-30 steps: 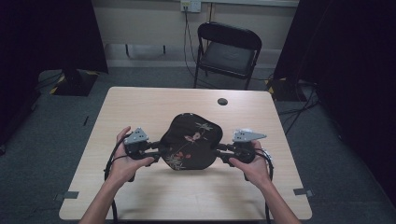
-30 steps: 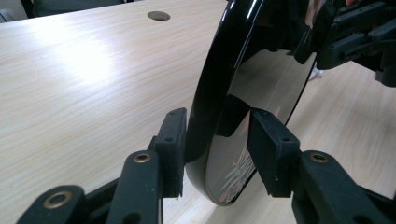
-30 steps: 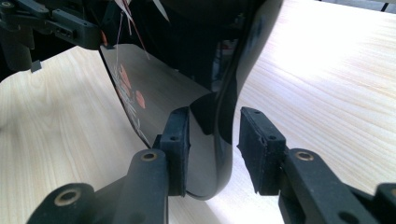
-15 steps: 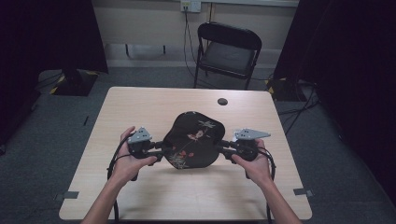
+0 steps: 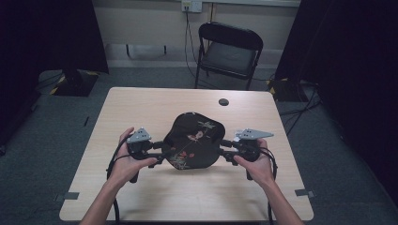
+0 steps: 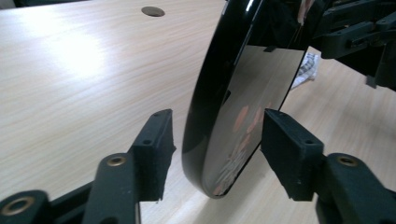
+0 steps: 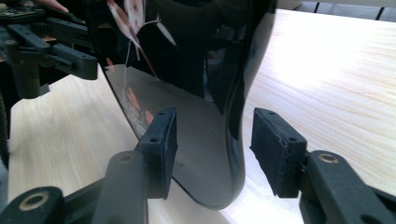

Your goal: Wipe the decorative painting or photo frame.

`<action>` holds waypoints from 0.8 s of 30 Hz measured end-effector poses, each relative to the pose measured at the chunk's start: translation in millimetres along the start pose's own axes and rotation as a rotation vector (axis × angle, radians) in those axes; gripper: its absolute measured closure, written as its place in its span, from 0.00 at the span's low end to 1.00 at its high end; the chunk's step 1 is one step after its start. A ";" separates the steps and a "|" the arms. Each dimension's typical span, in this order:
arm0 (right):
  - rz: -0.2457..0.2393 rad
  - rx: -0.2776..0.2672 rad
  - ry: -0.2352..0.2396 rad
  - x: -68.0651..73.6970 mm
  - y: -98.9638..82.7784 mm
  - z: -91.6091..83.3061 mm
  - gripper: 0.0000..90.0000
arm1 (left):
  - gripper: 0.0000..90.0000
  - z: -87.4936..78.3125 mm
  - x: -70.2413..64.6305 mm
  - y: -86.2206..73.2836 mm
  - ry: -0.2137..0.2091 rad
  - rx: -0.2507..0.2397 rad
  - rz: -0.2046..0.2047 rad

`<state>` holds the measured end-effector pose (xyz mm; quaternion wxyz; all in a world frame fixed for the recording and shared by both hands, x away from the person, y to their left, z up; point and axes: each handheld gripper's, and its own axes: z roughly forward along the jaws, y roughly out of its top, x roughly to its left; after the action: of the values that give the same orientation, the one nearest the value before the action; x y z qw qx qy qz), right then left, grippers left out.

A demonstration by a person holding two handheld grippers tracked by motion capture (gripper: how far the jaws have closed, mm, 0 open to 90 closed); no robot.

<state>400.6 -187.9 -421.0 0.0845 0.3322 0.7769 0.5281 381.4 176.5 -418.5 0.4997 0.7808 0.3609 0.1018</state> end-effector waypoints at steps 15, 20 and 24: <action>0.011 -0.027 -0.060 -2.7 -4.5 -22.6 0.48 | 0.43 -31.3 5.6 -10.0 0.056 -0.038 0.025; 0.010 -0.031 -0.106 -2.6 -11.8 -38.8 0.45 | 0.40 -53.3 9.0 -19.1 0.071 -0.056 0.025; 0.031 -0.054 -0.161 -10.6 -19.8 -58.8 0.44 | 0.37 -67.5 19.1 -27.1 0.136 -0.073 -0.025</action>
<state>371.9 -243.7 -415.5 0.1472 0.3831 0.7479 0.5217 347.5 243.4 -413.1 0.5035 0.7487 0.3997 0.1617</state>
